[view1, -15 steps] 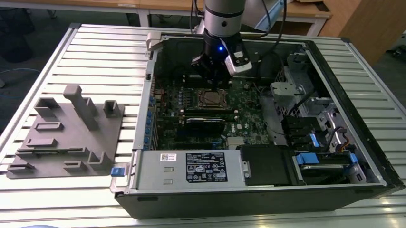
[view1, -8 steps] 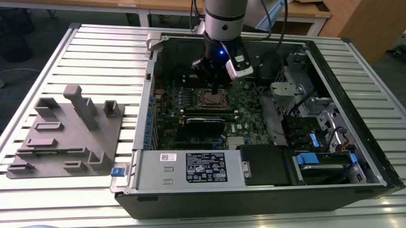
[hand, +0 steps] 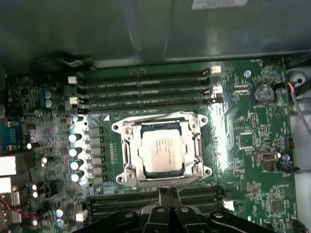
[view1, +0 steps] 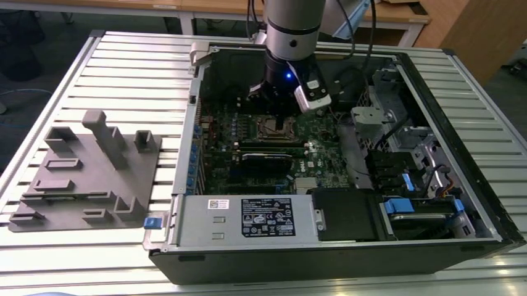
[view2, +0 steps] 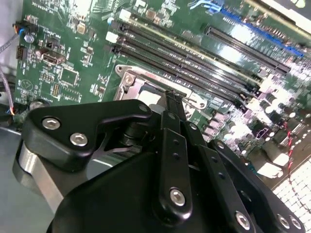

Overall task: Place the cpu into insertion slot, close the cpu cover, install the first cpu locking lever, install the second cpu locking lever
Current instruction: 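Install the second cpu locking lever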

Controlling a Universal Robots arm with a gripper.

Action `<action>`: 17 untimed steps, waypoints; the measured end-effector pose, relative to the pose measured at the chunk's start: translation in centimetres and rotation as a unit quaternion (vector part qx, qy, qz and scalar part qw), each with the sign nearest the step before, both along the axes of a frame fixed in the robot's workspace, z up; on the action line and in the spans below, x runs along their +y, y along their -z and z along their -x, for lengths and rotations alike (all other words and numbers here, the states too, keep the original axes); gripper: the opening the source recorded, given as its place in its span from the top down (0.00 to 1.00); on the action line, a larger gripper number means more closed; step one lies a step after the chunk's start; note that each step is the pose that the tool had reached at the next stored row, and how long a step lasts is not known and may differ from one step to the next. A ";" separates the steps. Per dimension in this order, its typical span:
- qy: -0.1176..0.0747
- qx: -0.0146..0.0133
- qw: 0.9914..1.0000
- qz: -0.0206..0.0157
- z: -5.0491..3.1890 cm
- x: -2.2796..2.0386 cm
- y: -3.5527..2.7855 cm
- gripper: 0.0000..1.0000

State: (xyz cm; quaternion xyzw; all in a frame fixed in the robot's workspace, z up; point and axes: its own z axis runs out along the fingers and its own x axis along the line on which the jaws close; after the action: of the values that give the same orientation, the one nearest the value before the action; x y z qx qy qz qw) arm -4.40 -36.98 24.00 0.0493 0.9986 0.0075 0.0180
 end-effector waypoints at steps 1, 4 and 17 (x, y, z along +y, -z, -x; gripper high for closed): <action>0.000 0.000 1.000 0.000 0.02 -0.06 0.01 0.89; 0.000 0.000 1.000 0.000 0.23 -0.17 0.12 0.89; 0.000 0.000 1.000 0.000 1.95 -0.53 1.22 0.89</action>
State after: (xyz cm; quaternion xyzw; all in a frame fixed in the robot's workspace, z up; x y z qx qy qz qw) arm -6.35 -37.51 22.78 0.0493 0.9986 0.0075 0.0180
